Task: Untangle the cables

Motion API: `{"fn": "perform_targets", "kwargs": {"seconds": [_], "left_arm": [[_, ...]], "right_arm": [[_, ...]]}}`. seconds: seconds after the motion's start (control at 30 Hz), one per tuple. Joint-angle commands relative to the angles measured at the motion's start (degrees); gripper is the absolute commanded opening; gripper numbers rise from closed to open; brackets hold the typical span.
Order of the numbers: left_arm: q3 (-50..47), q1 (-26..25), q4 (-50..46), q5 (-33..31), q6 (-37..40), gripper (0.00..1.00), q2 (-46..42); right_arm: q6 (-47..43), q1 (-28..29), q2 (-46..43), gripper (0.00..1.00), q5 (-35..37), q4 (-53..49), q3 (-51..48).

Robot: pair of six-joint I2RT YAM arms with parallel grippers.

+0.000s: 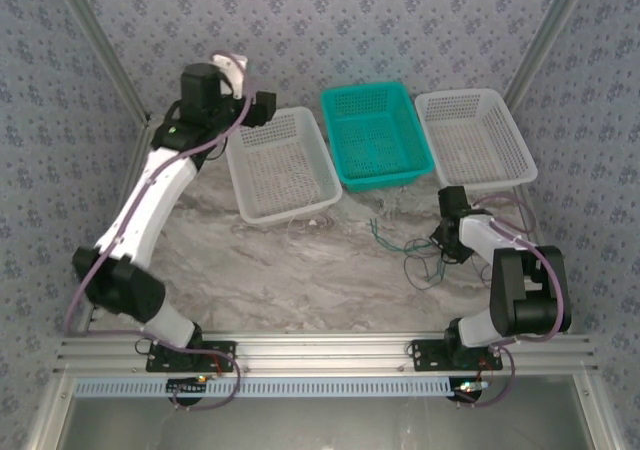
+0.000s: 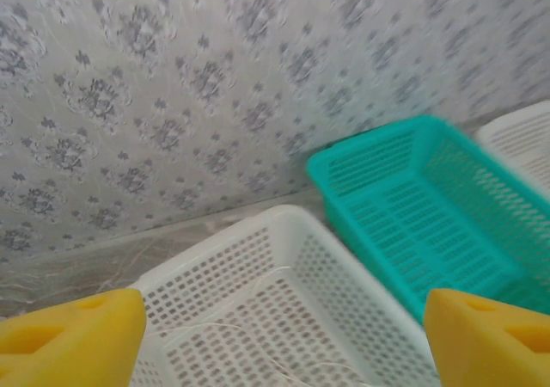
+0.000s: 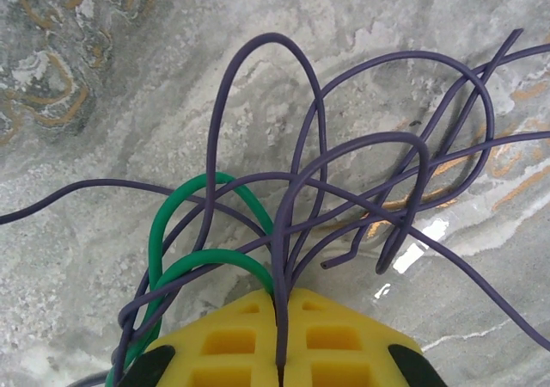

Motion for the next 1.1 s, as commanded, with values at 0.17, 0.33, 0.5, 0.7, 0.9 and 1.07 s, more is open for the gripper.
{"fn": "perform_targets", "kwargs": {"seconds": [0.17, 0.33, 0.5, 0.7, 0.9, 1.07], "left_arm": [[-29.8, -15.1, -8.1, -6.9, -19.3, 0.78, -24.0], [-44.6, -23.7, -2.7, -11.4, -25.0, 0.77, -25.4], [-50.1, -25.8, 5.6, -16.2, -24.0, 0.78, -16.4], [-54.7, -25.8, 18.4, -17.4, -23.5, 0.79, -7.7], [-56.9, -25.8, 25.5, -17.4, -22.4, 0.61, -2.6], [-57.0, -25.8, 22.9, -17.1, -23.3, 0.05, -5.6]], "right_arm": [[0.8, 3.2, 1.0, 0.0, -3.0, -2.1, 2.5], [0.3, 6.8, 1.2, 0.0, -8.0, -1.2, 4.8], [-0.2, 12.8, 2.9, 0.0, -11.6, -2.0, 8.4], [0.4, 16.6, 3.4, 0.0, -11.8, -2.5, 9.5], [0.3, 17.1, 3.5, 0.0, -11.5, -3.7, 9.8], [0.0, 17.1, 3.2, 0.0, -11.1, -4.4, 10.2]]}}
